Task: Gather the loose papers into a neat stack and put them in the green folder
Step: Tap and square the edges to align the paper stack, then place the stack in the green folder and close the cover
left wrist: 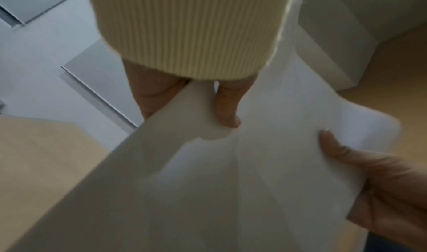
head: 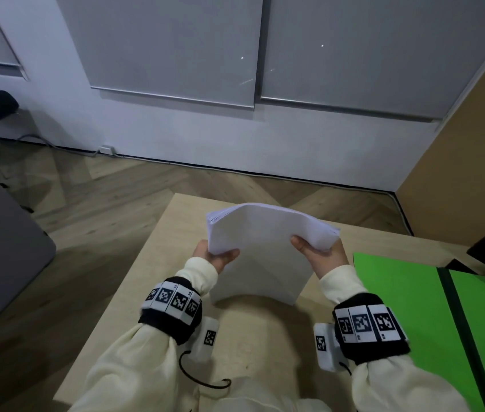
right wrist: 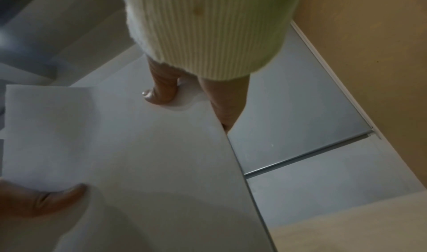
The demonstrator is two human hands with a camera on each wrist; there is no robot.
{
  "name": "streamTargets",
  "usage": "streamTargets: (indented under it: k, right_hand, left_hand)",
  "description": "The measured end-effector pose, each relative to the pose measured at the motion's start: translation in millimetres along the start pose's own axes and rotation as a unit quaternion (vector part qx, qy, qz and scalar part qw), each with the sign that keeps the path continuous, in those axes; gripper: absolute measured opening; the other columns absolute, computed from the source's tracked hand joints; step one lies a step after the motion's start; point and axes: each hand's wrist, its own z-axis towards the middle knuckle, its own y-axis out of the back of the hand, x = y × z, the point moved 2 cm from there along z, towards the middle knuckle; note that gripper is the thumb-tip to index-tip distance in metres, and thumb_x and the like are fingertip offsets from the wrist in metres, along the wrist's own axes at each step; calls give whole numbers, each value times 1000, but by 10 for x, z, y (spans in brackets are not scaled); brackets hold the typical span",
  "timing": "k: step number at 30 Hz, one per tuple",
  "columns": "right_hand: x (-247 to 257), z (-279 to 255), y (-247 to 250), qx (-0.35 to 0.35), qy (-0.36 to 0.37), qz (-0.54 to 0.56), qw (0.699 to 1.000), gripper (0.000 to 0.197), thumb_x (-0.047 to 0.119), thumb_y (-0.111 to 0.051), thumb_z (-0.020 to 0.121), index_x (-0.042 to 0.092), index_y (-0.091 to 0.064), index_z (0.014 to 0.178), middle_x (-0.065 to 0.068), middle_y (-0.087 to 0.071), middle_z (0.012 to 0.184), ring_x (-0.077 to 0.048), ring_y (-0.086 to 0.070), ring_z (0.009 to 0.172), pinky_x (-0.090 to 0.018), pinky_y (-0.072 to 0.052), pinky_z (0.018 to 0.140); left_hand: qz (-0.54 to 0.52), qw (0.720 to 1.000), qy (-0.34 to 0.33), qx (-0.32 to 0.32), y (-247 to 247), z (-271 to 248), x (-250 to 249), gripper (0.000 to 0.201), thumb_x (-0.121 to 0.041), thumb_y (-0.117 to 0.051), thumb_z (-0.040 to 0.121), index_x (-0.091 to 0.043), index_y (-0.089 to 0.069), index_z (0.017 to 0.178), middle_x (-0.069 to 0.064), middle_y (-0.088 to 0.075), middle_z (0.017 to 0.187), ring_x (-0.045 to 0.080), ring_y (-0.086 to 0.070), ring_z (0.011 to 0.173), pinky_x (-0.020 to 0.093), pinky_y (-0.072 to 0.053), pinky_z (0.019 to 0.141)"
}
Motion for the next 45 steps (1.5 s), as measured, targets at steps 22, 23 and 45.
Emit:
streamTargets:
  k: [22, 23, 45]
  right_hand:
    - [-457, -35, -221, -79, -176, -26, 981, 56, 27, -81, 67, 2, -54, 110, -16, -63, 98, -28, -62, 91, -29, -47, 67]
    - [-483, -59, -232, -75, -181, -18, 980, 58, 26, -81, 67, 1, -54, 110, -17, -63, 99, -30, -62, 94, -30, -48, 70]
    - [-1033, -535, 887, -112, -288, -132, 942, 48, 13, -67, 83, -8, -51, 123, -21, -59, 124, -31, -58, 114, -26, -40, 87]
  left_hand:
    - [52, 997, 45, -27, -25, 42, 178, 46, -1, -74, 73, 11, -56, 114, 16, -62, 100, 24, -57, 92, 37, -47, 83]
    - [53, 997, 50, -32, -37, 23, 199, 44, -1, -74, 74, 12, -57, 113, 18, -63, 100, 24, -57, 91, 33, -45, 79]
    - [141, 974, 67, 165, -972, -185, 425, 25, -25, -55, 91, -3, -65, 95, 12, -68, 79, 23, -63, 71, 21, -53, 68]
